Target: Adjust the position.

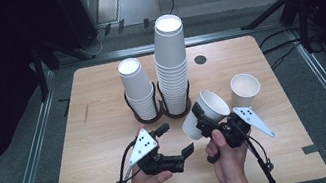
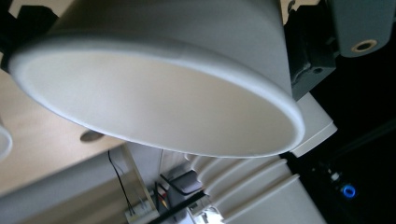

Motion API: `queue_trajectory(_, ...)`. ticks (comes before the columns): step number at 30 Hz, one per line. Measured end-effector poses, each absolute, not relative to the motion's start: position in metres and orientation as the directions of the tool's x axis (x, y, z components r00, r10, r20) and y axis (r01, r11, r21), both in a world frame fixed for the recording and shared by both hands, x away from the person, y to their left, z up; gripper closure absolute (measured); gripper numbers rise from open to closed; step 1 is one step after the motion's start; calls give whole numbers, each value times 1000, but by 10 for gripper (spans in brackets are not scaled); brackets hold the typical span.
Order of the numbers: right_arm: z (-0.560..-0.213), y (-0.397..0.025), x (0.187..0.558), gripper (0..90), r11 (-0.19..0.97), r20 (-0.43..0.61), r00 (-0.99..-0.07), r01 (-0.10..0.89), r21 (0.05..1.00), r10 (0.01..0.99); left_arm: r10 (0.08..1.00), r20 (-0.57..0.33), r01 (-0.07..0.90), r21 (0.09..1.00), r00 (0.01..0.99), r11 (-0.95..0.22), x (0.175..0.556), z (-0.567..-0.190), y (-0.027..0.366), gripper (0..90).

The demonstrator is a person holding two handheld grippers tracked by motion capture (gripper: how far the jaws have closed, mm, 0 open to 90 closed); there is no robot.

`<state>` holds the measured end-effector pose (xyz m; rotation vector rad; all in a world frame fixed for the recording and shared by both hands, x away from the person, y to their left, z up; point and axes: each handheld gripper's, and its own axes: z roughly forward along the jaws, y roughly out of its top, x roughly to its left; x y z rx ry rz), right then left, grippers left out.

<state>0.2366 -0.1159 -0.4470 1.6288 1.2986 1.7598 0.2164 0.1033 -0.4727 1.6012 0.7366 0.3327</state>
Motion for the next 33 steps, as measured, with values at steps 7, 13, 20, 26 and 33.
queue_trajectory(7, -435, -113, 234, 114, -288, 342, -337, 202, 936, 877, 622, -200, 272, 962, 757, -21, 217, -472, 103, 24)
queue_trajectory(13, -428, -116, 233, 114, -209, 254, -367, 159, 965, 895, 617, -202, 276, 961, 761, -26, 217, -472, 102, 25)
queue_trajectory(20, -427, -119, 232, 113, -167, 216, -412, 152, 974, 885, 618, -207, 286, 958, 758, -30, 218, -474, 99, 25)
queue_trajectory(26, -426, -115, 230, 114, -116, 164, -486, 129, 985, 858, 608, -203, 283, 958, 768, -38, 217, -474, 96, 25)
queue_trajectory(33, -429, -103, 223, 113, -56, 100, -579, 95, 994, 809, 596, -195, 273, 961, 779, -42, 216, -474, 94, 25)
